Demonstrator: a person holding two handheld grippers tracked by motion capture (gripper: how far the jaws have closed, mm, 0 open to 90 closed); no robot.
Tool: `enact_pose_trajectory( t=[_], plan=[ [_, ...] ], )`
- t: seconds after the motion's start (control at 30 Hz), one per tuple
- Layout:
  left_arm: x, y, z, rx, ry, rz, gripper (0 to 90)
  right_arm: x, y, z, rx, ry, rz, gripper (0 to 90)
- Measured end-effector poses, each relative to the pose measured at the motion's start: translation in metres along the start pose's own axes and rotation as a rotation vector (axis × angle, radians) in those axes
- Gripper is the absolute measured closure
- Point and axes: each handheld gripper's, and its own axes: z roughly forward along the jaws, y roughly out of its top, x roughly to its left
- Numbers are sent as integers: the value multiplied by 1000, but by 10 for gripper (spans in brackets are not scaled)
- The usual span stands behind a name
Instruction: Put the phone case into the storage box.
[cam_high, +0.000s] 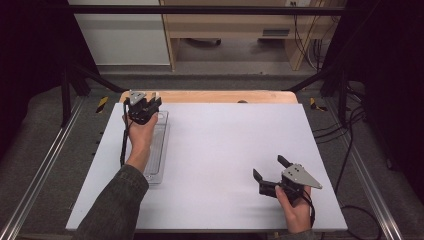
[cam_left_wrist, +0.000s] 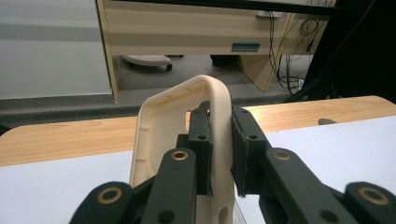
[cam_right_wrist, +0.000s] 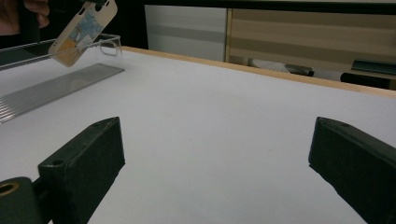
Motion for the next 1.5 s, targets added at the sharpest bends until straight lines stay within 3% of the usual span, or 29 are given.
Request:
enact_pose_trajectory(
  t=[0.6,1.5],
  plan=[
    [-2,-3,7,-12,-16,13,773,-1,0,0,3,0,1,36],
    [3,-6,14,-26,-22,-30,739,-1,-1,1,6,3,-2,35]
  ],
)
